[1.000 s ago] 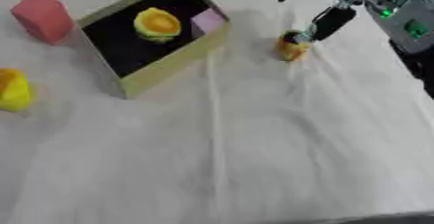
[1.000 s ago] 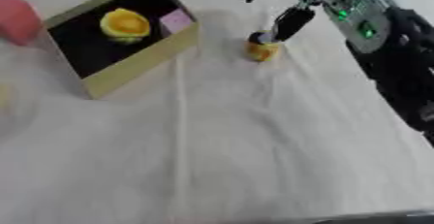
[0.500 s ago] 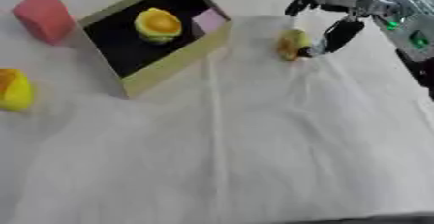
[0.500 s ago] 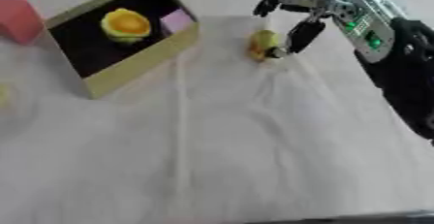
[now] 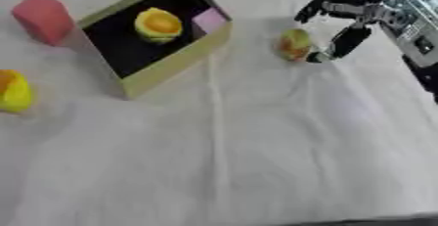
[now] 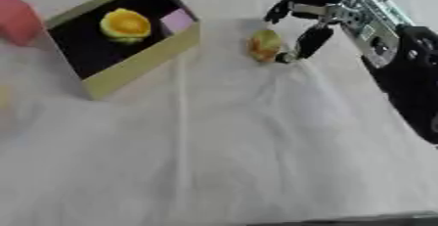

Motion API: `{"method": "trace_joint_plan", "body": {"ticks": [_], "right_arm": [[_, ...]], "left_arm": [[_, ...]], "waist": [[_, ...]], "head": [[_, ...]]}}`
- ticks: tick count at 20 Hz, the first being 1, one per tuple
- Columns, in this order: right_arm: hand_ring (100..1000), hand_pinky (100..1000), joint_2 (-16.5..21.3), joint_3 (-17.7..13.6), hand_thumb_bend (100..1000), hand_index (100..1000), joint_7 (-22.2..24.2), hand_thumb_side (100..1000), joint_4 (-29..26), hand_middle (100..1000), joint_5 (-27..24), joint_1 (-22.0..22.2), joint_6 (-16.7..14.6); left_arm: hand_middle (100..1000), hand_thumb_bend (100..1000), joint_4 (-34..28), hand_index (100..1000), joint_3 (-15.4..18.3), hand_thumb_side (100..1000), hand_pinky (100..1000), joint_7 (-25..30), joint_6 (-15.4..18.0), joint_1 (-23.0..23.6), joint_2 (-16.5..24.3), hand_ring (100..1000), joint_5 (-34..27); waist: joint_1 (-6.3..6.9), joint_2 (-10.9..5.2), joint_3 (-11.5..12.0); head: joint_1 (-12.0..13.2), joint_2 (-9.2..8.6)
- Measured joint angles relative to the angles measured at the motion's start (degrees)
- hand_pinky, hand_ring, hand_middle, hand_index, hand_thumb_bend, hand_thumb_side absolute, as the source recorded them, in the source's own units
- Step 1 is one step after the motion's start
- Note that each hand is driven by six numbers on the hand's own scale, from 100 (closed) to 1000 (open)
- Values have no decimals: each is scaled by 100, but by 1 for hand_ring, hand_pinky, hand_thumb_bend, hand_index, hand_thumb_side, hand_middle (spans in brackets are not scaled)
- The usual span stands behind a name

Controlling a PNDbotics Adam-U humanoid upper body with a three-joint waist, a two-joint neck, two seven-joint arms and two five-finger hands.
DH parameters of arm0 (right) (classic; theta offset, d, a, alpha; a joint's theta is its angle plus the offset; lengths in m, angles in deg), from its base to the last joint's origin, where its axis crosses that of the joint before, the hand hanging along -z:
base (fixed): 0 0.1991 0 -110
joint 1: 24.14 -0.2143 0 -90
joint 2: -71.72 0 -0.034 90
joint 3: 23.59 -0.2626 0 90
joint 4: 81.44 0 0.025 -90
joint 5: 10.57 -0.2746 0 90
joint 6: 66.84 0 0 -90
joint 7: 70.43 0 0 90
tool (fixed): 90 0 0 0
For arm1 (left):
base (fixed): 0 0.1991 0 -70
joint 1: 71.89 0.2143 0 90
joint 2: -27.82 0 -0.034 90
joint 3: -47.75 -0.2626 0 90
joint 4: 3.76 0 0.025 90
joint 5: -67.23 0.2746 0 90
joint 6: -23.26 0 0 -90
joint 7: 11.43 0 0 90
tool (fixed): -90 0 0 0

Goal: Pick up objects on the table and place them in the box.

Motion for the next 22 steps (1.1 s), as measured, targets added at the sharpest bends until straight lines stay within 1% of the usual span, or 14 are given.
{"method": "trace_joint_plan", "body": {"ticks": [1, 4, 11, 15, 16, 18, 19, 20, 22], "right_arm": [[874, 870, -18, -4, 429, 853, -19, 257, 21, 753, 1, 9, -3], [858, 861, -70, -22, 413, 816, -108, 242, 71, 708, 23, 11, 6], [841, 852, -144, -84, 383, 798, -480, 244, 212, 689, 123, 10, 101], [808, 837, -196, -102, 338, 746, -616, 188, 260, 628, 141, 0, 141], [783, 828, -212, -102, 326, 720, -648, 155, 261, 601, 143, -15, 155], [765, 823, -223, -102, 306, 701, -722, 123, 261, 582, 149, -19, 182], [766, 823, -228, -100, 308, 701, -754, 115, 261, 583, 150, -19, 187], [769, 823, -235, -99, 329, 707, -775, 124, 261, 590, 150, -19, 189], [800, 835, -241, -91, 414, 760, -772, 141, 258, 648, 156, -16, 182]], "left_arm": [[715, 452, 0, 806, 0, 536, 699, 0, 0, 0, -1, 680, 0], [715, 452, 0, 805, 0, 536, 699, 1, 0, -2, -5, 680, 0], [715, 450, 0, 805, 0, 537, 698, 5, -4, -10, -46, 680, 0], [716, 449, 0, 805, 0, 538, 698, 13, -11, -12, -47, 681, 0], [716, 449, 0, 805, 0, 538, 698, 13, -11, -12, -47, 681, 0], [717, 448, 0, 805, 0, 539, 698, 14, -12, -13, -47, 681, 0], [717, 448, 0, 805, 0, 539, 698, 15, -12, -14, -47, 681, 0], [717, 448, 0, 805, 0, 538, 698, 17, -12, -14, -47, 681, 0], [717, 449, 0, 805, -1, 538, 698, 29, -14, -14, -47, 682, 0]], "waist": [[0, 5, 5], [1, 29, 10], [1, 33, 27], [1, 33, 29], [1, 33, 29], [0, 33, 31], [1, 33, 31], [1, 33, 31], [-1, 33, 28]], "head": [[-8, 0], [-19, -1], [-23, -8], [-24, -8], [-24, -8], [-25, -8], [-25, -8], [-25, -8], [-23, -8]]}}
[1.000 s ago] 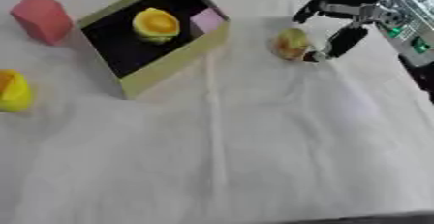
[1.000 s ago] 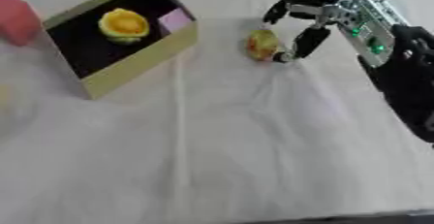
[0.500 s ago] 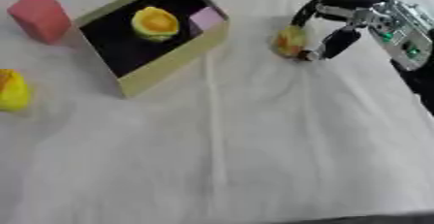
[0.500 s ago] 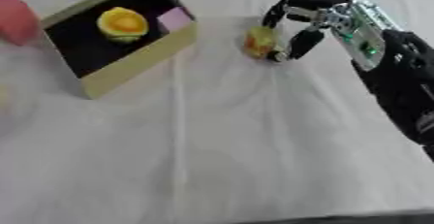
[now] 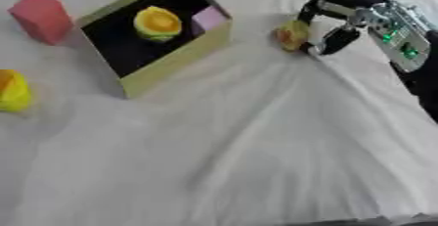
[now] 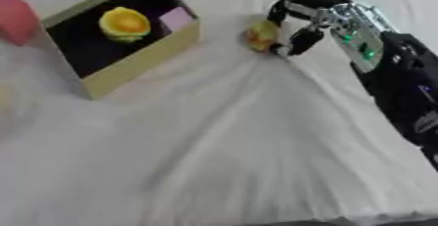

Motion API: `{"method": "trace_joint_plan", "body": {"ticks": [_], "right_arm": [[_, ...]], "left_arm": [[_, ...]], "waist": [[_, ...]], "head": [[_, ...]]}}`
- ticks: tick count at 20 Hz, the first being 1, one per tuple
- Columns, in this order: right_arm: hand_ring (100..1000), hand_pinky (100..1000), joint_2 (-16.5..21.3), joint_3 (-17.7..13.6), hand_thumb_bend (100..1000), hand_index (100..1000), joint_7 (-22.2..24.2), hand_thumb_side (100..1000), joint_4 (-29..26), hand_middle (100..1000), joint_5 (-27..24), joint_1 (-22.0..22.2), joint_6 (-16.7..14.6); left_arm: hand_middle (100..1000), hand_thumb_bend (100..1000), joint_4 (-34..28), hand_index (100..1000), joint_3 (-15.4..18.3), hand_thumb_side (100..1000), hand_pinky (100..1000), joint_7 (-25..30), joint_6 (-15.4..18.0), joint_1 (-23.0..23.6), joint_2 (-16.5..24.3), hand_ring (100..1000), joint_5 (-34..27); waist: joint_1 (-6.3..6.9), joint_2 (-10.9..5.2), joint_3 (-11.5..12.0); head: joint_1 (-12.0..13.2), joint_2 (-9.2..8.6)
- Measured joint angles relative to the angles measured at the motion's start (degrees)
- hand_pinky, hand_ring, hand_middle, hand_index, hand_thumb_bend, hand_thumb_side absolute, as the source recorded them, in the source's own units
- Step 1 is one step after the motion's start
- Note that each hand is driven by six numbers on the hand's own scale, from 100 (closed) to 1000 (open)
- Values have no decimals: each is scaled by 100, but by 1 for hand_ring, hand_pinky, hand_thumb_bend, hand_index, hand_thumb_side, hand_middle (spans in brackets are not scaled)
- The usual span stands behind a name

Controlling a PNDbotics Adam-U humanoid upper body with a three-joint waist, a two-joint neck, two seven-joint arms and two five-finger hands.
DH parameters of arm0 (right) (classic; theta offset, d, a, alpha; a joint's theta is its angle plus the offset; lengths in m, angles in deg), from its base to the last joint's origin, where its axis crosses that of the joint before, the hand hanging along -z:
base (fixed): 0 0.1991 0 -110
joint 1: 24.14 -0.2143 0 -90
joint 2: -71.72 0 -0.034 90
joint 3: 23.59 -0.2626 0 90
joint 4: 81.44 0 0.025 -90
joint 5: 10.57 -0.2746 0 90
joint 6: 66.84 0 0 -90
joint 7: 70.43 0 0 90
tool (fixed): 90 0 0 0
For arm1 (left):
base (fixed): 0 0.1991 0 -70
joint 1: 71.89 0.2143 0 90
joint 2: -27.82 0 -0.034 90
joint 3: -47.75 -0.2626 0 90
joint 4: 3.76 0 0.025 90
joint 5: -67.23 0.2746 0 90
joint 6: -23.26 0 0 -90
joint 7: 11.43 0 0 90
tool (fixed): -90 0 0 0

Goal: Pick up objects on the table and place them in the box.

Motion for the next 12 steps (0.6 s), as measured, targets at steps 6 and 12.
{"method": "trace_joint_plan", "body": {"ticks": [6, 12], "right_arm": [[863, 865, 29, 28, 475, 873, 587, 231, -143, 765, -44, -42, -143], [875, 872, 36, -13, 464, 887, 1083, 279, -299, 774, -162, -157, -79]], "left_arm": [[718, 450, 0, 805, 0, 537, 698, 18, -10, 0, 0, 682, 0], [718, 451, 0, 805, 0, 537, 698, 23, -10, 1, 0, 683, 0]], "waist": [[-1, -1, -28], [-8, -6, -35]], "head": [[2, 1], [4, 2]]}}
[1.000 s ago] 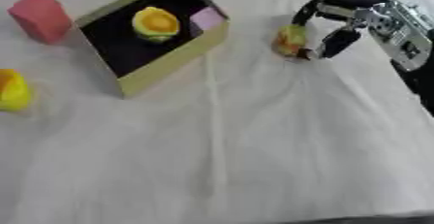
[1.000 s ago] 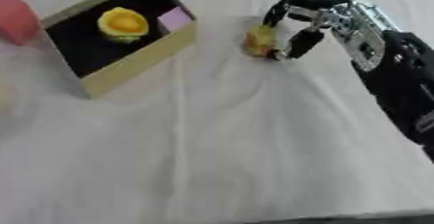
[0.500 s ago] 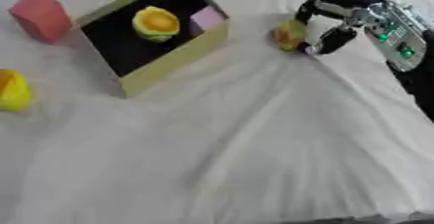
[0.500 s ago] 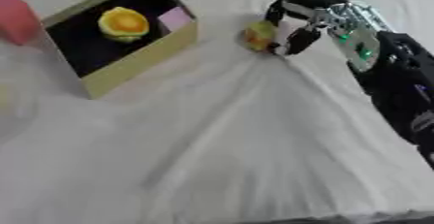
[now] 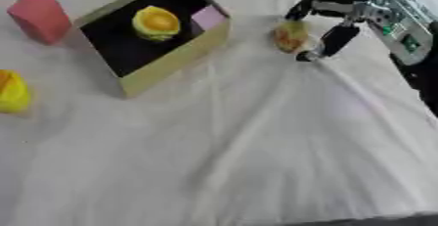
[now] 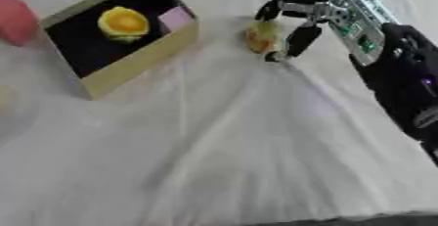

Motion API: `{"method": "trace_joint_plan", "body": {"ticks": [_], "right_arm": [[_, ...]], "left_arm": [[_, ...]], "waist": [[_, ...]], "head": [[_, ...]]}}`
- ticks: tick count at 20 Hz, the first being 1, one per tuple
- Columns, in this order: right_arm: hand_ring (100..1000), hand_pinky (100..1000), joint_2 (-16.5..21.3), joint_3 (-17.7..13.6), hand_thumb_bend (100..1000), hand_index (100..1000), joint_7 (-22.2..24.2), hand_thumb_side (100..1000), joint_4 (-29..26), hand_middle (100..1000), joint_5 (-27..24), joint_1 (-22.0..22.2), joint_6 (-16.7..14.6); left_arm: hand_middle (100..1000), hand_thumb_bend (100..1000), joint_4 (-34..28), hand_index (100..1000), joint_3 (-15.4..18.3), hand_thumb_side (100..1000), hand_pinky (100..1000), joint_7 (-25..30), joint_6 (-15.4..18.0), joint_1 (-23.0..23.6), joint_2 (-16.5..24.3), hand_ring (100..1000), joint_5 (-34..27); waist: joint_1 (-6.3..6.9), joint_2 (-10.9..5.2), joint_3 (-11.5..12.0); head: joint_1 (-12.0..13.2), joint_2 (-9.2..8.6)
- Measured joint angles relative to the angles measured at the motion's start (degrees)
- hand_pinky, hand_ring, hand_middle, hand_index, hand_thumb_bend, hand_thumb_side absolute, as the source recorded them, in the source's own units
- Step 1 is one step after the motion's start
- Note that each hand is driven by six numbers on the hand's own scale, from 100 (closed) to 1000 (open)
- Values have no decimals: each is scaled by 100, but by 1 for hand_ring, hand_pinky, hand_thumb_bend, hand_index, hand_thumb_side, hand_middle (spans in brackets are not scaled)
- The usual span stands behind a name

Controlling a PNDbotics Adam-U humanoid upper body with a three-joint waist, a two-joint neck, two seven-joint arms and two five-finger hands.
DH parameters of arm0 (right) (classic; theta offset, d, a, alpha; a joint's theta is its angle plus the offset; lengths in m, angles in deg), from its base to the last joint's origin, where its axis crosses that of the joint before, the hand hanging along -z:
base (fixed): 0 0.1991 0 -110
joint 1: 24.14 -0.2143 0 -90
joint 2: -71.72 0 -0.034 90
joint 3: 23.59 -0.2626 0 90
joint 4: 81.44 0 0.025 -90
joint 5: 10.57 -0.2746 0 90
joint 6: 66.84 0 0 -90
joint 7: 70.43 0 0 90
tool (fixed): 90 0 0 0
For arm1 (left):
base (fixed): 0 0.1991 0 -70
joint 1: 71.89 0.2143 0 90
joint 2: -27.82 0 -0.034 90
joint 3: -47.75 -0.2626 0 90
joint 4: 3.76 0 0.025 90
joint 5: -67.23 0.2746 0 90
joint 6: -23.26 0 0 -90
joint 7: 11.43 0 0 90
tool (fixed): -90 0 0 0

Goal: Pick up objects on the table and place them in the box.

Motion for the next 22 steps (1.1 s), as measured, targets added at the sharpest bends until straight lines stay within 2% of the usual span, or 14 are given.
{"method": "trace_joint_plan", "body": {"ticks": [6, 12, 16, 19, 22], "right_arm": [[862, 864, 0, -1, 440, 868, 1, 295, -64, 750, -80, -4, 123], [851, 855, -8, 7, 449, 843, -147, 270, -51, 727, -41, -22, 206], [828, 843, -57, 13, 426, 785, -262, 206, 40, 672, 100, -23, 209], [798, 829, -107, 22, 368, 739, -333, 133, 112, 624, 160, -23, 195], [785, 821, -132, 26, 338, 729, -388, 100, 136, 613, 160, -24, 198]], "left_arm": [[719, 452, 0, 805, 0, 536, 698, 4, -1, 0, 0, 684, 0], [719, 452, 0, 805, 0, 537, 697, 28, -11, 0, 0, 684, 0], [716, 452, 0, 804, -1, 538, 697, 35, -13, -1, 0, 684, 0], [712, 452, 0, 804, -1, 538, 697, 37, -13, -5, -1, 684, -1], [711, 452, 0, 804, -1, 538, 697, 39, -13, -12, -1, 685, -1]], "waist": [[-14, -1, 1], [-13, -1, 10], [-12, -1, 24], [-12, -1, 37], [-12, -1, 38]], "head": [[1, 0], [-1, 0], [-4, 0], [-6, -1], [-6, -1]]}}
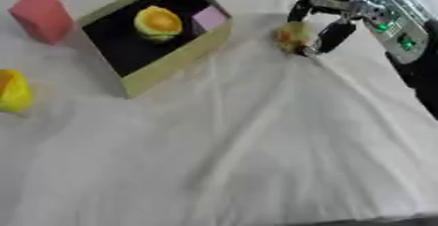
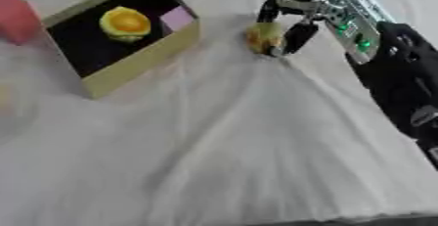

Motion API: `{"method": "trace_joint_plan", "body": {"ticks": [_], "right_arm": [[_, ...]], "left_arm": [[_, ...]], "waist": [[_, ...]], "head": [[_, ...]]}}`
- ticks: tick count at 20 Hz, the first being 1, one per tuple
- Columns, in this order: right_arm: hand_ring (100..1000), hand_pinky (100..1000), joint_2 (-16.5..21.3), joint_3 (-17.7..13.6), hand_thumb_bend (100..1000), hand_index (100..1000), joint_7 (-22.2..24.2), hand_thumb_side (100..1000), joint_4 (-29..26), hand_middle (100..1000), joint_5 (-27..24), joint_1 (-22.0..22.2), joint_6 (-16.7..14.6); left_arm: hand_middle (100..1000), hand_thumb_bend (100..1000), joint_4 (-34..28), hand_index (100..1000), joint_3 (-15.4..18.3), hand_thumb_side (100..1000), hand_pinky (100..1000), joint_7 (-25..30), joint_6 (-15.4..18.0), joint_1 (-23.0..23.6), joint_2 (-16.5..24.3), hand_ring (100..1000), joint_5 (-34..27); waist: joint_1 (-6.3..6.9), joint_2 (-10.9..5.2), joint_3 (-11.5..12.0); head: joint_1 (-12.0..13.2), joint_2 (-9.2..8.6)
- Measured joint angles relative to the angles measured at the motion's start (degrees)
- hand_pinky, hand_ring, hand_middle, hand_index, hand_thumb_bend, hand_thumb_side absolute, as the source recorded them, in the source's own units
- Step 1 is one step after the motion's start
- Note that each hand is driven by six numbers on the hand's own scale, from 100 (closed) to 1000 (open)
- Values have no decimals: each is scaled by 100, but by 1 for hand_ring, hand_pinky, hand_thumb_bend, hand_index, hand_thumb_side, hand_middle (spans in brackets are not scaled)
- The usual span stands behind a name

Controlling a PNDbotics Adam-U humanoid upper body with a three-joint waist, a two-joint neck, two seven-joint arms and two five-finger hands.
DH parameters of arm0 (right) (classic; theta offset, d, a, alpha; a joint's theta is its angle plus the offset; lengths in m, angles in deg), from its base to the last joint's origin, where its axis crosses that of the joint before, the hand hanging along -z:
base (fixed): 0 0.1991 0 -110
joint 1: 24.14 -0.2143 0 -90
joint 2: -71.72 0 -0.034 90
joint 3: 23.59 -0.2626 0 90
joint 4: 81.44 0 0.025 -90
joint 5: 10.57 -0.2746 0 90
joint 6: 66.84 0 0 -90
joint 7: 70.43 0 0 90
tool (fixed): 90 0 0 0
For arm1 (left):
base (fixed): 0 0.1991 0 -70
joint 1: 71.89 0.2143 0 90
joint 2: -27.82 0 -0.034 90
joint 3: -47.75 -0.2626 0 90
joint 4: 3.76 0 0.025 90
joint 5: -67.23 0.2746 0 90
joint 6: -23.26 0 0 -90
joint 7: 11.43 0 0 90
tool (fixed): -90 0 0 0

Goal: Pick up objects on the table and place them in the box.

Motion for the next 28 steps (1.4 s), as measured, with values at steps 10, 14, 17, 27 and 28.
{"method": "trace_joint_plan", "body": {"ticks": [10, 14, 17, 27, 28], "right_arm": [[745, 801, -18, 17, 100, 652, 40, 100, -139, 530, -318, -1, 109], [742, 801, 77, 13, 100, 649, 28, 100, -499, 524, -579, -49, 299], [737, 800, 126, -24, 100, 648, -10, 100, -777, 521, -756, -192, 443], [726, 791, -290, 110, 100, 651, 113, 100, -1210, 523, -1020, -929, 608], [726, 790, -390, 143, 100, 653, 130, 100, -1199, 524, -1021, -987, 592]], "left_arm": [[709, 452, 0, 804, 0, 537, 696, 2, -1, -5, 0, 685, 0], [709, 452, 0, 804, 0, 537, 697, 8, -7, -4, 0, 686, 0], [709, 451, 0, 804, 0, 537, 697, 10, -9, -2, 0, 686, 0], [710, 456, 0, 804, -6, 533, 697, 41, -2, -63, 0, 688, -5], [710, 458, 0, 804, -16, 532, 697, 47, 2, -89, 0, 688, -9]], "waist": [[-9, 0, -1], [-15, -4, -18], [-15, -25, -25], [-80, -34, 77], [-90, -34, 101]], "head": [[4, 0], [7, 3], [8, 7], [-93, 8], [-118, 7]]}}
